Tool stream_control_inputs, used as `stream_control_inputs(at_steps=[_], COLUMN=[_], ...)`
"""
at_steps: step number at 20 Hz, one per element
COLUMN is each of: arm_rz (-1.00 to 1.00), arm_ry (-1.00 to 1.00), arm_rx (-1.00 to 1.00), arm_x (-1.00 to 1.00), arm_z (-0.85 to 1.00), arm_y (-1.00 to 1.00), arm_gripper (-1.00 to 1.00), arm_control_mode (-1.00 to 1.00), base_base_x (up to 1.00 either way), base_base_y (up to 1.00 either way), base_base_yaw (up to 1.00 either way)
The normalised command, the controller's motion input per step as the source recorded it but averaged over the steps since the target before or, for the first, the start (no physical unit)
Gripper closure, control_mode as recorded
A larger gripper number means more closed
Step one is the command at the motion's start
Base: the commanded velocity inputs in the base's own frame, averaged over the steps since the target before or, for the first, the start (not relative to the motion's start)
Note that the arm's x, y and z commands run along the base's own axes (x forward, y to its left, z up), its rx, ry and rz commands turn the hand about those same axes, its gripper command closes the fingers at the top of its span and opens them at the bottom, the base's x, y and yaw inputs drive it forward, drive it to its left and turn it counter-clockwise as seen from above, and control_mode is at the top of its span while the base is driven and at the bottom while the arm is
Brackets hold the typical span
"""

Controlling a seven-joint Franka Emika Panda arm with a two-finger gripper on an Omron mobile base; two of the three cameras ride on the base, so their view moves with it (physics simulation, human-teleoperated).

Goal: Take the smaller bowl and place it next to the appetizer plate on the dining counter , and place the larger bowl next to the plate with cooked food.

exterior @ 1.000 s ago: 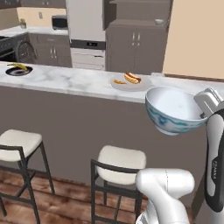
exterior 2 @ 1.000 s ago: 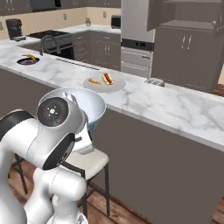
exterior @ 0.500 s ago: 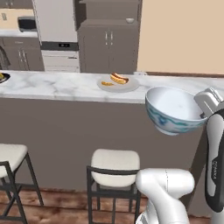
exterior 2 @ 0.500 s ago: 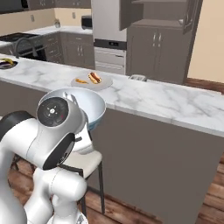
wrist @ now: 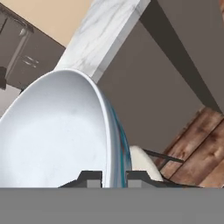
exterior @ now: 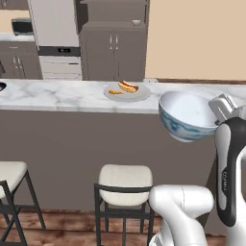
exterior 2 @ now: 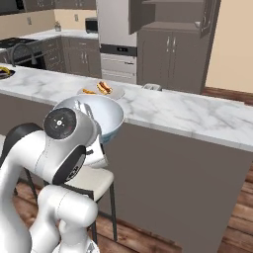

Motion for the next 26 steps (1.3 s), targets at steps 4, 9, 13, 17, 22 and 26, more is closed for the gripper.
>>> stream_control_inputs(at_steps=[4,9,13,17,22,26], arm_rz=[-0.06,-0.08,-0.08,-0.08,-0.13,-0.09], arm_ry=[-0.04,0.00,0.01,0.09,0.10,0.03], arm_rx=[-0.03,-0.03,-0.04,-0.01,0.00,0.00], arm_x=[0.28,0.30,0.32,0.33,0.49,0.52], arm_z=[0.29,0.31,0.23,0.13,0.02,0.00], arm_y=[0.00,-0.02,0.00,-0.02,-0.27,-0.23], arm_gripper=[1.00,1.00,1.00,1.00,1.00,1.00], arm_control_mode=[-1.00,-1.00,-1.00,-1.00,-1.00,-1.00], base_base_x=[0.00,0.00,0.00,0.00,0.00,0.00], base_base_y=[0.00,0.00,0.00,0.00,0.00,0.00], base_base_yaw=[0.00,0.00,0.00,0.00,0.00,0.00])
